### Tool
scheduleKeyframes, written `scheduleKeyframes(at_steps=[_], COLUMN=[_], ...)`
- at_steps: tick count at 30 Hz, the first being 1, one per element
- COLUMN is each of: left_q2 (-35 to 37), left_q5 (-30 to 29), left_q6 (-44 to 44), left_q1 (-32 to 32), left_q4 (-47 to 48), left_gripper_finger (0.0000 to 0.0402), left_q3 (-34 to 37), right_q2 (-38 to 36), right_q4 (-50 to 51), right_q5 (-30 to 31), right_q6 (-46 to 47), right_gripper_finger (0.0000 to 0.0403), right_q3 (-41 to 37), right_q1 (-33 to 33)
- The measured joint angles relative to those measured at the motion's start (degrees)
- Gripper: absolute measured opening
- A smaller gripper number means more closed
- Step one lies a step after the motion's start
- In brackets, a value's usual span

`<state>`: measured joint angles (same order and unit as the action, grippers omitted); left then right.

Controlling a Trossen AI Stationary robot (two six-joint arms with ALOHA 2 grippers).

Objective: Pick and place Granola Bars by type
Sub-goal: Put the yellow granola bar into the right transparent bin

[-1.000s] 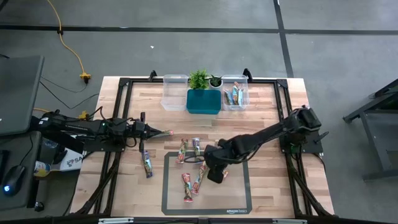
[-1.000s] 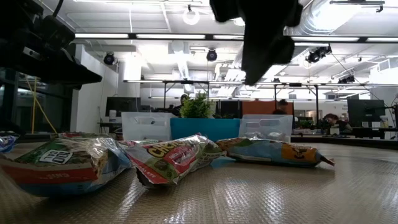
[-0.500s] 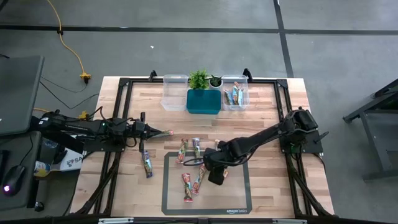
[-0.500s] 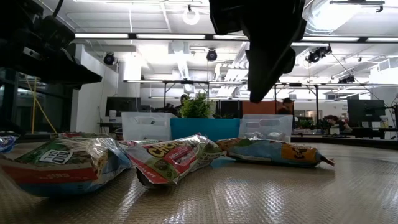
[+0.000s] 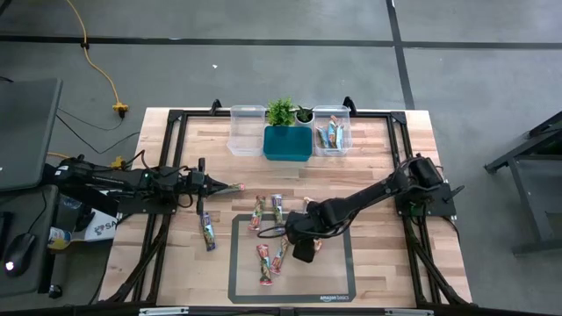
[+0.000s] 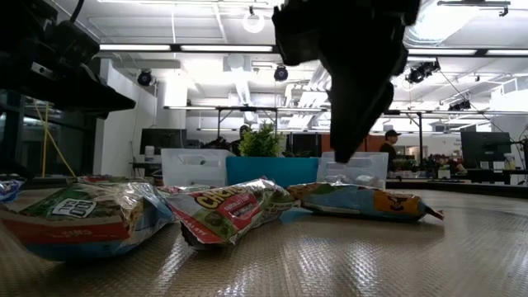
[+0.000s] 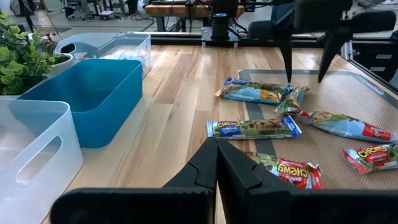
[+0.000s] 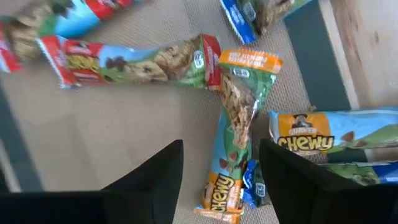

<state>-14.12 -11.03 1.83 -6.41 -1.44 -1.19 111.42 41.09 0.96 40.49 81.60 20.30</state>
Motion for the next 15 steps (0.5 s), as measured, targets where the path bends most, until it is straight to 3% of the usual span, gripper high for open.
scheduleKeyframes(at_steps=[15], left_q2=[-0.01], left_q5=[0.0], left_q6=[0.0], left_q1=[-0.01], left_q4=[-0.01], left_gripper_finger=[0.0001], left_q3=[0.02], right_q2=[5.59], right_q4=[-0.24], right_q5=[2.93], right_q6=[6.11], right_gripper_finger=[0.0194], right_q3=[0.0], right_q1=[0.39])
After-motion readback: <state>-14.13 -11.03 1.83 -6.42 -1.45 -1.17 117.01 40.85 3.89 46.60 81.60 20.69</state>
